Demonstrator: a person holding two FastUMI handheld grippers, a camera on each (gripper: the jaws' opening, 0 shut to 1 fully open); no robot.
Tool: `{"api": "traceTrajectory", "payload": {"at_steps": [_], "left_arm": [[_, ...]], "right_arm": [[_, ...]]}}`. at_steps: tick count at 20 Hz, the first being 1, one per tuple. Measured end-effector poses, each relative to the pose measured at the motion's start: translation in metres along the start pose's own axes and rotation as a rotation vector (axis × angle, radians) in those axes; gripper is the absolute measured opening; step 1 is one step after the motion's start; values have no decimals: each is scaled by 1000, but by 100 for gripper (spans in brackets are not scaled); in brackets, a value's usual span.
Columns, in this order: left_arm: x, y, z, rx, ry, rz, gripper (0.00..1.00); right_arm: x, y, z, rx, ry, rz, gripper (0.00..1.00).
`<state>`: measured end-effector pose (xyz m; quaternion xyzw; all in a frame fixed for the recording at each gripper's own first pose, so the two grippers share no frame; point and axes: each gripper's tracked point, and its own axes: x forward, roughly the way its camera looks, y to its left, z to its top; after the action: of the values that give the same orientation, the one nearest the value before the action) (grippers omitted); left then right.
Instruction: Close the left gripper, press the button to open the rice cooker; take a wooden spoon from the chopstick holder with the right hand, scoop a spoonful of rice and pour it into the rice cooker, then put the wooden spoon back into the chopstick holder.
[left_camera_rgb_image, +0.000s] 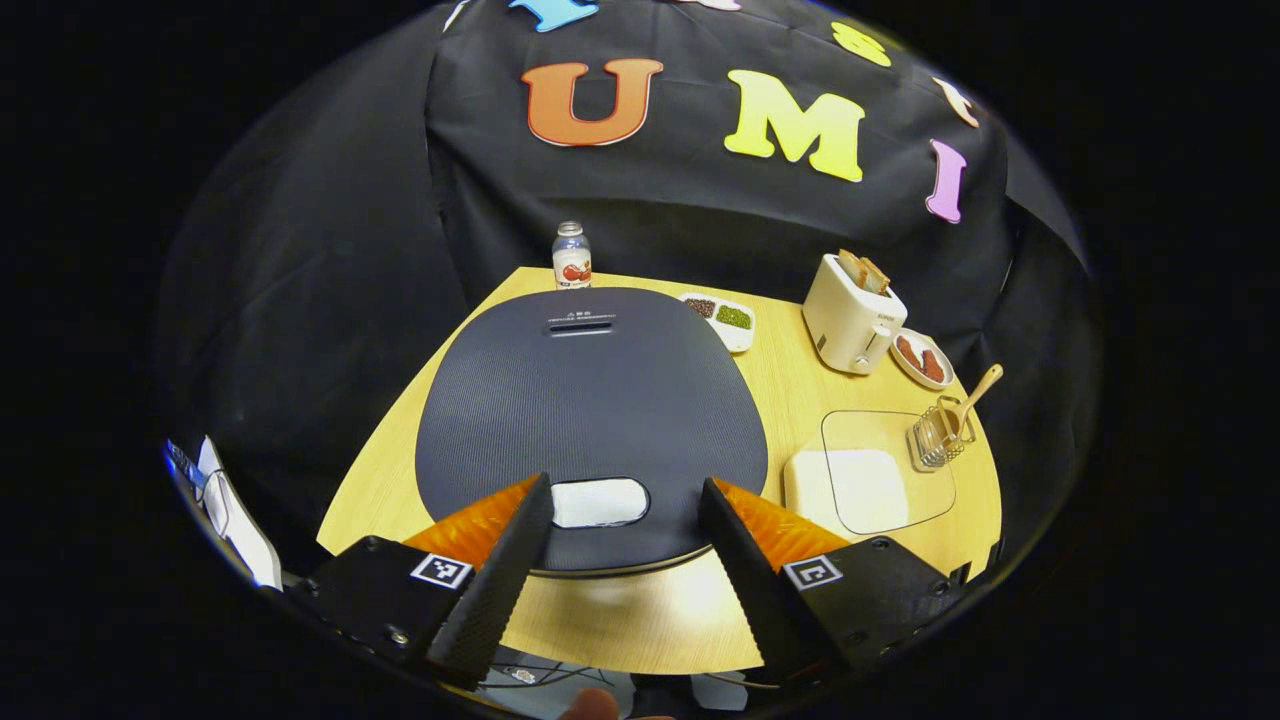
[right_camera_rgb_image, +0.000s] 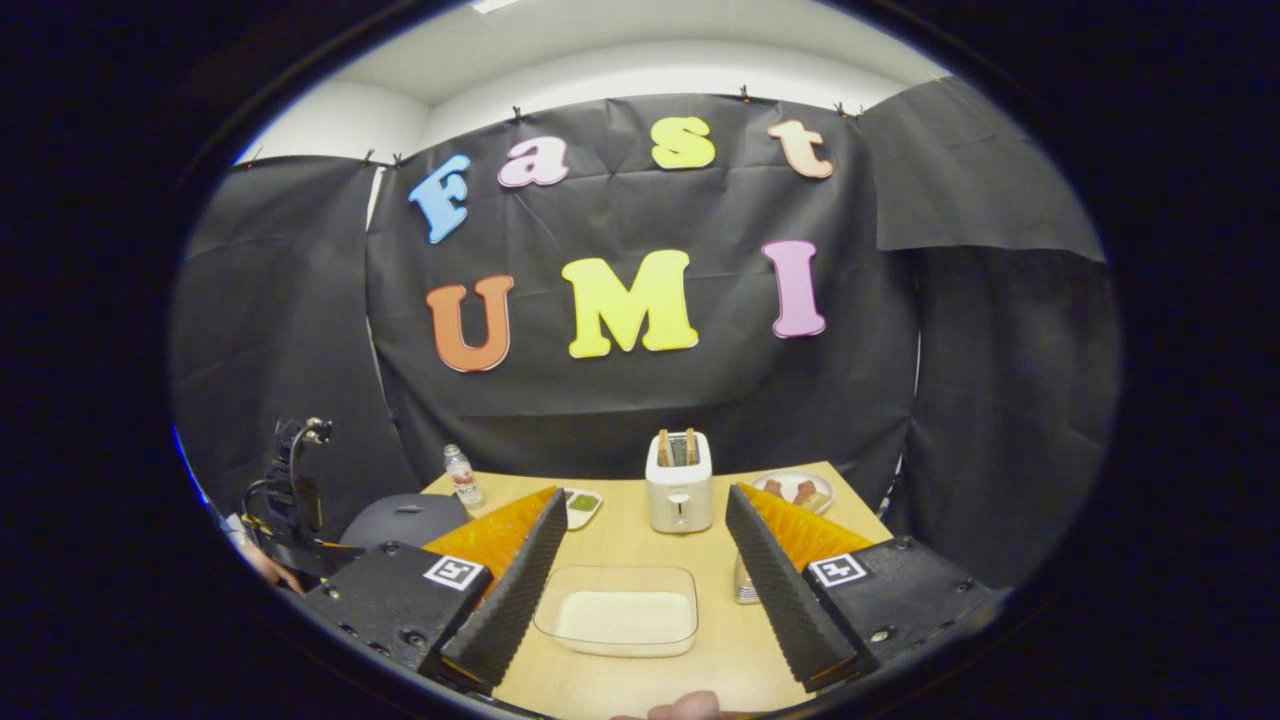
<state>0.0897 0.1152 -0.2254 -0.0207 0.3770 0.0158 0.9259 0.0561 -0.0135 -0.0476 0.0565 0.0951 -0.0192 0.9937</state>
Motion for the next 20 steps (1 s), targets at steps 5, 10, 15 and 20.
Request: {"api": "traceTrajectory", "payload": {"at_steps": [5, 10, 15, 20], "left_arm": [[5, 1, 3, 2, -66, 55, 98], [2, 1, 4, -8, -128, 42, 97], [1, 1, 3, -2, -165, 56, 98], [-4, -1, -1, 4, -187, 67, 98]], "right_arm": [[37, 36, -32, 107, 67, 65, 99], [55, 25, -26, 111, 46, 58, 100], [60, 28, -24, 91, 55, 57, 99], [61, 40, -14, 48, 36, 77, 99]]}}
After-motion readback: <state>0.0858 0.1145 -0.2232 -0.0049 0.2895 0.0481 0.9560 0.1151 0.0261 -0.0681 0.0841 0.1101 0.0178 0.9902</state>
